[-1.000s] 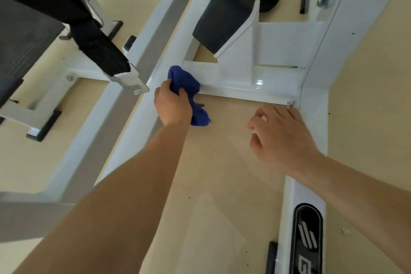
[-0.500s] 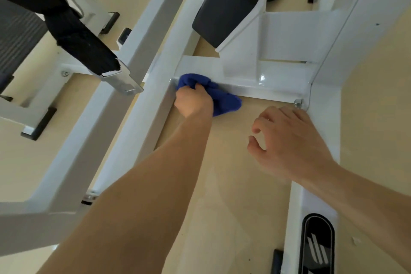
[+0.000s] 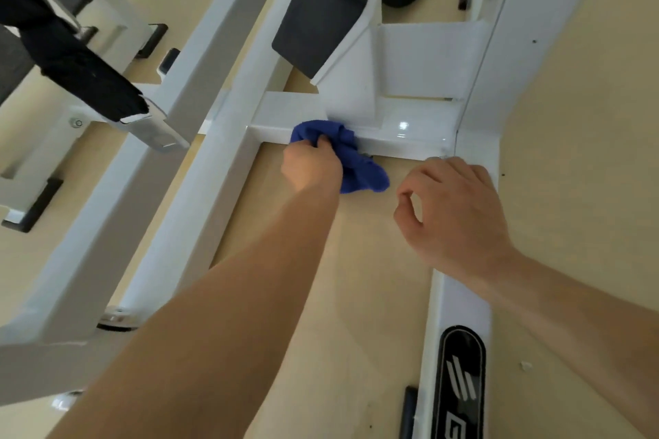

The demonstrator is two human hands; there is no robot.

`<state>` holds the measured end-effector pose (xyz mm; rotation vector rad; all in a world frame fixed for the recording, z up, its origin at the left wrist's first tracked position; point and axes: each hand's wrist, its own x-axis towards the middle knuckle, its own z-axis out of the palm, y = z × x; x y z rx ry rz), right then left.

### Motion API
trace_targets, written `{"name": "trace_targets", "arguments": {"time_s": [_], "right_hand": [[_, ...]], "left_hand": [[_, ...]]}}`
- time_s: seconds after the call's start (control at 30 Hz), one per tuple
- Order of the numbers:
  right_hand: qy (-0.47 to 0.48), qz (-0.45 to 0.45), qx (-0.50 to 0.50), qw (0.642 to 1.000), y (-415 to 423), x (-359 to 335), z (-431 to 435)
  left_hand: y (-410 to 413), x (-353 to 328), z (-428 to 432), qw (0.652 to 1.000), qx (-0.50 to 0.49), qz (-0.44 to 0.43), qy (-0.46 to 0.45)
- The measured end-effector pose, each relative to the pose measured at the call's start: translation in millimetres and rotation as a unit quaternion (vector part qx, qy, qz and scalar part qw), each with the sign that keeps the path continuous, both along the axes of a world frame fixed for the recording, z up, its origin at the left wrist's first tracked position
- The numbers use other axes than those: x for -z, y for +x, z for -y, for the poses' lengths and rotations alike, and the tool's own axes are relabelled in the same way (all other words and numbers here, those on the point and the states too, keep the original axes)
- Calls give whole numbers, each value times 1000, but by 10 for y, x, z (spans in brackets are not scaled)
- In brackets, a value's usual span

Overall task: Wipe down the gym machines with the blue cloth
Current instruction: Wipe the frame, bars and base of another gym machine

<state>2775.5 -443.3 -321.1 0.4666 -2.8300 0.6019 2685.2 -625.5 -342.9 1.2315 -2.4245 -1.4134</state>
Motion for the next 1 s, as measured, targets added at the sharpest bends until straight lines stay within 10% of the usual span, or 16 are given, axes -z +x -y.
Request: {"name": "trace_targets", "arguments": {"time_s": [0.5,0.73,1.0], "right_hand": [[4,-19,119,993,-77,34,-344],[99,-63,40,992,-65,-43,-260],[83,48,-138,986,356,-233,903]], "left_hand": [[213,-12,-963,984,158,0,80],[646,-320,-466,878,467,-4,-103],[1485,-622,769,845,352,49,-400]]}}
